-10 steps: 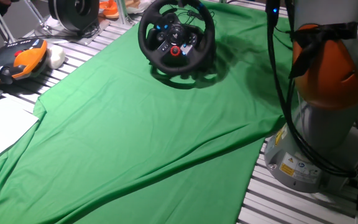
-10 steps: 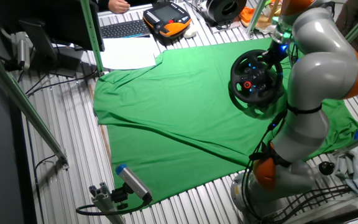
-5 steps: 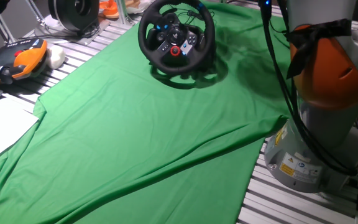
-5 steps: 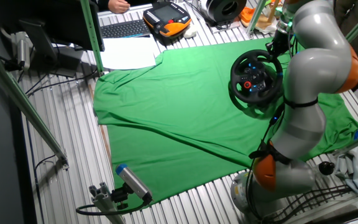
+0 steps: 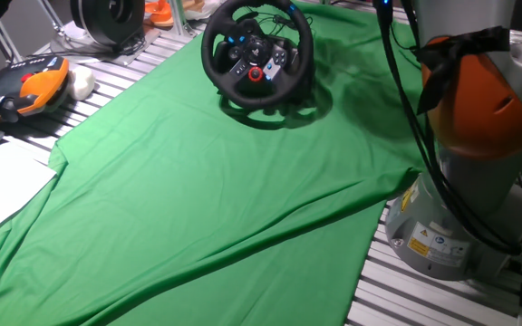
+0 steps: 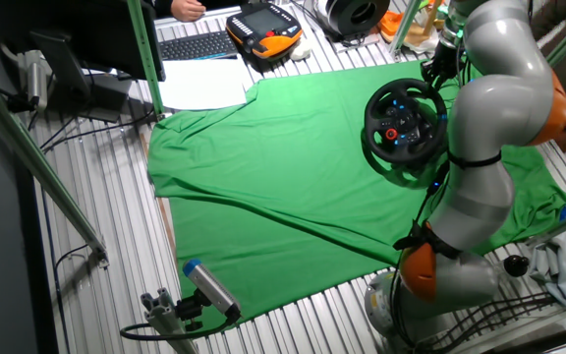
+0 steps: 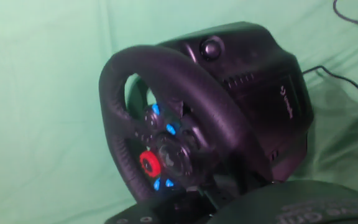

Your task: Rotate the steering wheel 90 degrees clockwise

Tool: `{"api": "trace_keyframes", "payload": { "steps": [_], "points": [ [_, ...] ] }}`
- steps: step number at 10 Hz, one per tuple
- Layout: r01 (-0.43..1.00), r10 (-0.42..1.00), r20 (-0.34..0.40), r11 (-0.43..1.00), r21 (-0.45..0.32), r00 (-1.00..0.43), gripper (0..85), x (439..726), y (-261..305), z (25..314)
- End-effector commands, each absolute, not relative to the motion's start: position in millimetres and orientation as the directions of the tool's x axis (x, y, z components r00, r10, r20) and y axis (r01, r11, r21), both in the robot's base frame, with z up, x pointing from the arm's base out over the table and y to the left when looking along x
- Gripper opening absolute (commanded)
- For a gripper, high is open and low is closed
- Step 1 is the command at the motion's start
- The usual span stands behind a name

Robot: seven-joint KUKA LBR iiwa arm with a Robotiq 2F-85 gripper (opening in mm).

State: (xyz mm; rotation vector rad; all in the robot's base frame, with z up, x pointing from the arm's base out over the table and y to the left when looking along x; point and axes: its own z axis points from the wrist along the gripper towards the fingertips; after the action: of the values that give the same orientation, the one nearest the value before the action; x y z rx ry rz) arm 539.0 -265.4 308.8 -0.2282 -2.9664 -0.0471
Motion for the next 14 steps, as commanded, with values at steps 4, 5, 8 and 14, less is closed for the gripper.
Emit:
{"api": "trace_keyframes", "payload": {
  "steps": [4,5,8,14],
  "points": [
    [0.14,0.134,0.164,0.99,0.026,-0.977,51.0,550.6,-273.7,309.2],
    [0.141,0.136,0.156,0.99,0.027,-0.978,51.0,553.2,-272.9,307.2],
    [0.12,0.114,0.15,0.992,0.034,-0.982,51.0,567.7,-273.3,296.8],
    [0.104,0.095,0.146,0.993,0.052,-0.985,51.0,581.1,-270.9,282.9]
  ]
}}
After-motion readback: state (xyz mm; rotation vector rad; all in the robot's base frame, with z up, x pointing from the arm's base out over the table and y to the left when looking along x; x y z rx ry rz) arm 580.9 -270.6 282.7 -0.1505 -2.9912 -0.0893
